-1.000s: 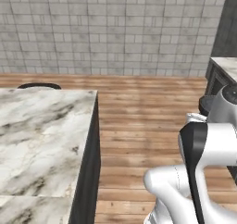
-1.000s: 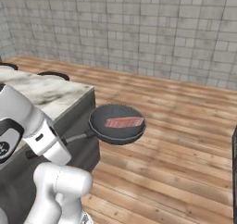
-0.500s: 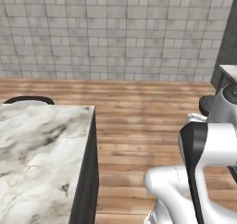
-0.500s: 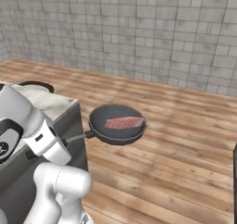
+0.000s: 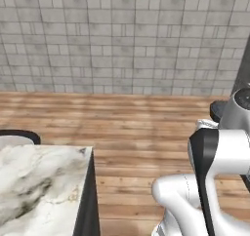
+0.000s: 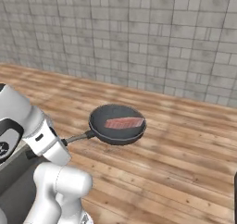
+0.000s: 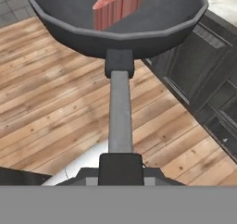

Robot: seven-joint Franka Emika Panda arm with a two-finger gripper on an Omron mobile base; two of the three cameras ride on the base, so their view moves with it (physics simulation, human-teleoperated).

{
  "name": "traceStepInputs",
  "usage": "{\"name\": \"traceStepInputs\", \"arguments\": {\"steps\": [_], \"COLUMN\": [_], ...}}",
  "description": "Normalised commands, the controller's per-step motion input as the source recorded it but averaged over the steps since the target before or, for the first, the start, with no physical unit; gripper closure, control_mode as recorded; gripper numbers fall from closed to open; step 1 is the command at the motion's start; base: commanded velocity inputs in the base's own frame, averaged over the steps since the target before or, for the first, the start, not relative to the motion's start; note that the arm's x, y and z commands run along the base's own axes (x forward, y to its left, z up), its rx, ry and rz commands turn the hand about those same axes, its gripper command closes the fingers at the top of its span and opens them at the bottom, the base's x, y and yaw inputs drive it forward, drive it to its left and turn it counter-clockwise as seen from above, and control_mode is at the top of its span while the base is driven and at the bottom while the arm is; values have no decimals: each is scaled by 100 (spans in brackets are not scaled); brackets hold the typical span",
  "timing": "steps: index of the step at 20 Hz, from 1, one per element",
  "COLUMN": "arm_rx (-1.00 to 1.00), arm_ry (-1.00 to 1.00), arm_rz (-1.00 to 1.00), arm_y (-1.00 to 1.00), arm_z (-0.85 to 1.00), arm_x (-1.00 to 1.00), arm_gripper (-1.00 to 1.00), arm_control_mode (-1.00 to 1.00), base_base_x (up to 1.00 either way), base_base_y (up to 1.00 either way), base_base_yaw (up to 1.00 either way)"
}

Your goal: Pick up the pan with the steak in it and place it on the dining table. Then place the steak on the plate.

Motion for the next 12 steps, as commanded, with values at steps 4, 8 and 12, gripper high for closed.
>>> {"name": "traceStepInputs", "arguments": {"steps": [4, 8, 12], "arm_rx": [0, 0, 0], "arm_ry": [0, 0, 0], "arm_rz": [0, 0, 0], "arm_y": [0, 0, 0], "arm_z": [0, 0, 0], "arm_x": [0, 0, 0], "arm_gripper": [100, 100, 100], "arm_control_mode": [100, 100, 100], "base_base_x": [100, 100, 100], "base_base_y": [-14, -17, -14], "base_base_yaw": [0, 0, 1]}}
